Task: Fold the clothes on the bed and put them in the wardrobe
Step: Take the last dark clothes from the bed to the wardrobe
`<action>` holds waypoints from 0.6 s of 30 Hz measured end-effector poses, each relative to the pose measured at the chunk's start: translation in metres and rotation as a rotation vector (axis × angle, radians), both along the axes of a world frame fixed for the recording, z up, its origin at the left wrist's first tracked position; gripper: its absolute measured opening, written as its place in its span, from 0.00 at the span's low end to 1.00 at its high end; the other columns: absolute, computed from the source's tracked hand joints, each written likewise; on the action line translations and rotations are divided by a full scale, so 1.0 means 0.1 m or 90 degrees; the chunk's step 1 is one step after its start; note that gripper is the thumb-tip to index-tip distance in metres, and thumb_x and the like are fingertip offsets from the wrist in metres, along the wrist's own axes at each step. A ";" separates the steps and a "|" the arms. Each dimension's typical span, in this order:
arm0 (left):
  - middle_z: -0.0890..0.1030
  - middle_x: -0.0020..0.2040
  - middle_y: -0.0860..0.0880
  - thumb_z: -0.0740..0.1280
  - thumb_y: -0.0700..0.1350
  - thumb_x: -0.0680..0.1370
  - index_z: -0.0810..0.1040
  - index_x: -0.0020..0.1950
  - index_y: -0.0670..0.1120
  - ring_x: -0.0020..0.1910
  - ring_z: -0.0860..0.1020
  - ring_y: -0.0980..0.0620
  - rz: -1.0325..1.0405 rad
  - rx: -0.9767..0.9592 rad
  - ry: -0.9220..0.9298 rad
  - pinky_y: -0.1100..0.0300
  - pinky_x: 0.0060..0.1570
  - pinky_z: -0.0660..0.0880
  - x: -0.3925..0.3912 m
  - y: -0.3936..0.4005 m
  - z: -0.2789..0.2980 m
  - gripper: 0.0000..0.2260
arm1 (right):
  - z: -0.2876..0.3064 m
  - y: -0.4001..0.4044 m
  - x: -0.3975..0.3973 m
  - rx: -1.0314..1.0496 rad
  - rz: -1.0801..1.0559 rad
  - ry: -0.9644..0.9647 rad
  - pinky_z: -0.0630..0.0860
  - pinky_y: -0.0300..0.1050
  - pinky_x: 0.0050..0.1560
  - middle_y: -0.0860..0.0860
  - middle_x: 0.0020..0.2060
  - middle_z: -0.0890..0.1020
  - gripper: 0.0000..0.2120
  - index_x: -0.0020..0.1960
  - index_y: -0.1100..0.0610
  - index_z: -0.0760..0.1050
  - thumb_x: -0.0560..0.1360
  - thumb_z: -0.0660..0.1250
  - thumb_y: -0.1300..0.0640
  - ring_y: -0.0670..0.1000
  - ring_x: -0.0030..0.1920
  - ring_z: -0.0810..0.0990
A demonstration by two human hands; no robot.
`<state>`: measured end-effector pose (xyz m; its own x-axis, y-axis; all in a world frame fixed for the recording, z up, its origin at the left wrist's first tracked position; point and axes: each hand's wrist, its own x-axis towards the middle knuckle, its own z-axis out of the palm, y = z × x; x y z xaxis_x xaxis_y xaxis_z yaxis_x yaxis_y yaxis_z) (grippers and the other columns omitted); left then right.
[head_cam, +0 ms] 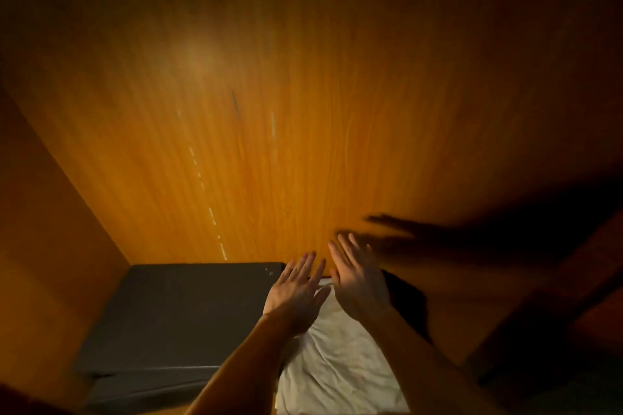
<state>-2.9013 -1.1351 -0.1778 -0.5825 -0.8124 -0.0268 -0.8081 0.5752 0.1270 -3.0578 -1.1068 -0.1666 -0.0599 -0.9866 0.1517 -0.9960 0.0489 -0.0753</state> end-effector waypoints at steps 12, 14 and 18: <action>0.63 0.76 0.46 0.34 0.60 0.81 0.66 0.75 0.48 0.74 0.64 0.51 0.083 -0.091 -0.034 0.52 0.73 0.57 0.92 0.55 3.28 0.33 | 3.18 0.41 0.83 0.058 0.086 -0.007 0.41 0.58 0.76 0.51 0.79 0.48 0.29 0.80 0.50 0.45 0.83 0.51 0.46 0.55 0.79 0.42; 0.47 0.79 0.48 0.27 0.64 0.75 0.51 0.79 0.49 0.79 0.48 0.51 0.093 -0.089 -0.045 0.54 0.74 0.38 1.06 0.63 3.83 0.38 | 3.77 0.48 1.01 0.061 0.093 0.007 0.40 0.60 0.75 0.51 0.79 0.46 0.30 0.80 0.50 0.44 0.83 0.50 0.44 0.55 0.79 0.40; 0.49 0.80 0.47 0.35 0.63 0.80 0.49 0.80 0.49 0.79 0.45 0.49 0.179 -0.088 -0.077 0.50 0.75 0.37 1.31 0.84 4.74 0.32 | 4.77 0.59 1.34 0.077 0.100 0.007 0.40 0.64 0.74 0.52 0.79 0.48 0.31 0.80 0.49 0.44 0.82 0.52 0.42 0.56 0.79 0.41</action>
